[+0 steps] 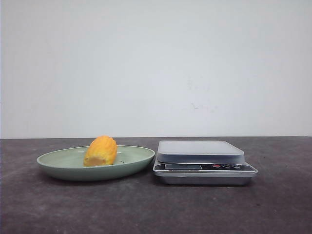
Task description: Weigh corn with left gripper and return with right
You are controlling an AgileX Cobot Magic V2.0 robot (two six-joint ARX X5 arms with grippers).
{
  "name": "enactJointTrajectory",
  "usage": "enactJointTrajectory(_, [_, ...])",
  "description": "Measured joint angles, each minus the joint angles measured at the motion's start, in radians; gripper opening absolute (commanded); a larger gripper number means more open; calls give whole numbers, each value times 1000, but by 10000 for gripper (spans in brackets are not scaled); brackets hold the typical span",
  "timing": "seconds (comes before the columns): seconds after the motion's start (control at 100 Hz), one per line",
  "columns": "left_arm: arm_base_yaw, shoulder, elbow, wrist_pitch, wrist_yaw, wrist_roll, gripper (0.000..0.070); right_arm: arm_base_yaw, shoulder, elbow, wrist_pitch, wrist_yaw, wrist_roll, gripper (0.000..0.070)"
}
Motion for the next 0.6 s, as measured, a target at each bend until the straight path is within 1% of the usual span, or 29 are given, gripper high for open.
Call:
enactJointTrajectory(0.07, [77, -34, -40, 69, 54, 50, 0, 0, 0, 0, 0, 0, 0, 4])
enactJointTrajectory(0.14, [143, -77, -105, 167, 132, 118, 0, 0, 0, 0, 0, 0, 0, 4])
enactJointTrajectory(0.24, [218, -149, -246, 330, 256, 219, 0, 0, 0, 0, 0, 0, 0, 4])
enactJointTrajectory(0.3, [256, -193, -347, 413, 316, 262, 0, 0, 0, 0, 0, 0, 0, 4])
enactJointTrajectory(0.4, [311, -269, -512, 491, 381, 291, 0, 0, 0, 0, 0, 0, 0, 4])
enactJointTrajectory(0.6, [344, -417, -803, 606, 414, 295, 0, 0, 0, 0, 0, 0, 0, 4])
